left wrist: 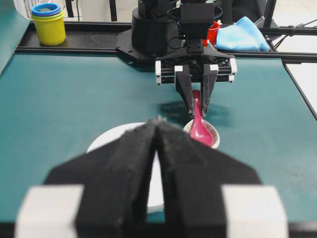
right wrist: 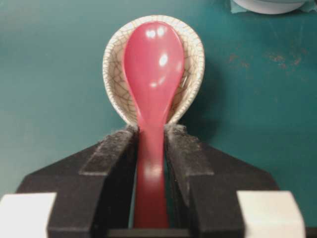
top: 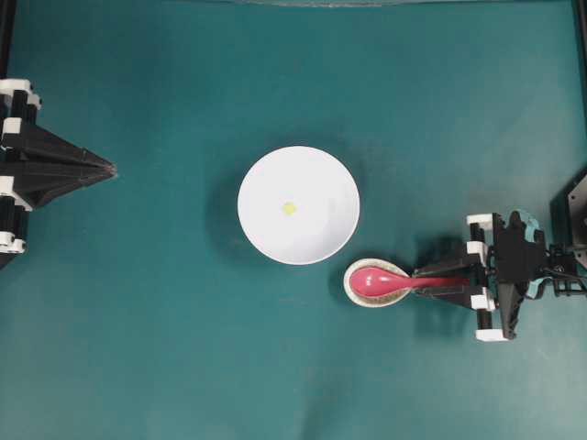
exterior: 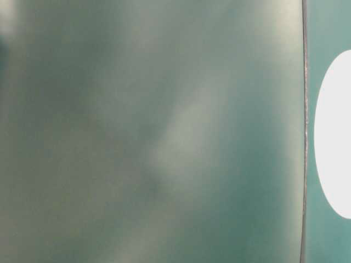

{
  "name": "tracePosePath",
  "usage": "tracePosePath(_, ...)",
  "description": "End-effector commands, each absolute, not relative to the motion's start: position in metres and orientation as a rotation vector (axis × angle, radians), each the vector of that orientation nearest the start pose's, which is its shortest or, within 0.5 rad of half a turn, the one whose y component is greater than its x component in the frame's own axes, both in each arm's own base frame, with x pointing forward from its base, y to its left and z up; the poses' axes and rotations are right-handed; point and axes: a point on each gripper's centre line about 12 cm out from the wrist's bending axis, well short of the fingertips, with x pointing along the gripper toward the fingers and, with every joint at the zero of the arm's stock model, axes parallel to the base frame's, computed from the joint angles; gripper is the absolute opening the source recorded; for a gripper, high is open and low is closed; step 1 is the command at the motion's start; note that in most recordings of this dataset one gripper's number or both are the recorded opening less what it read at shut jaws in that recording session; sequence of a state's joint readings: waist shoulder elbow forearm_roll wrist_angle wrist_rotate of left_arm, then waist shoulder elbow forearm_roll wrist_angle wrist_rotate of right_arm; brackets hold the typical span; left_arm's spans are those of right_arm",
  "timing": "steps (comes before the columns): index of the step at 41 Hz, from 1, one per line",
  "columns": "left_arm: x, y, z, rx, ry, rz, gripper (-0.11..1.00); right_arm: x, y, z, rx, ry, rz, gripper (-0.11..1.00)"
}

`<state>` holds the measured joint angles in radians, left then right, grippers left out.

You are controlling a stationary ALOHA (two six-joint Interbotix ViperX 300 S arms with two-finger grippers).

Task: Scoop the yellow hexagonal prism block from the bowl with a spoon using the right arm.
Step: 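Close the right gripper on the red spoon handle, then lift the spoon out of the dish and carry it over the bowl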

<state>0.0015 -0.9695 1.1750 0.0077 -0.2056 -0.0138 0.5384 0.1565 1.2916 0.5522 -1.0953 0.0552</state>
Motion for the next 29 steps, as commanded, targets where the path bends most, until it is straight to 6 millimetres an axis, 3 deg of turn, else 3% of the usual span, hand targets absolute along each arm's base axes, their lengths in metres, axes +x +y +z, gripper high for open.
tracePosePath(1, 0.201, 0.000, 0.294, -0.006, -0.025, 0.001, 0.05, 0.236, 0.078, 0.080, 0.135, 0.339, 0.003, 0.25)
tracePosePath(29, 0.201, 0.000, 0.291, -0.005, -0.002, 0.001, 0.05, 0.240, 0.067, 0.136, 0.190, 0.235, 0.001, 0.25)
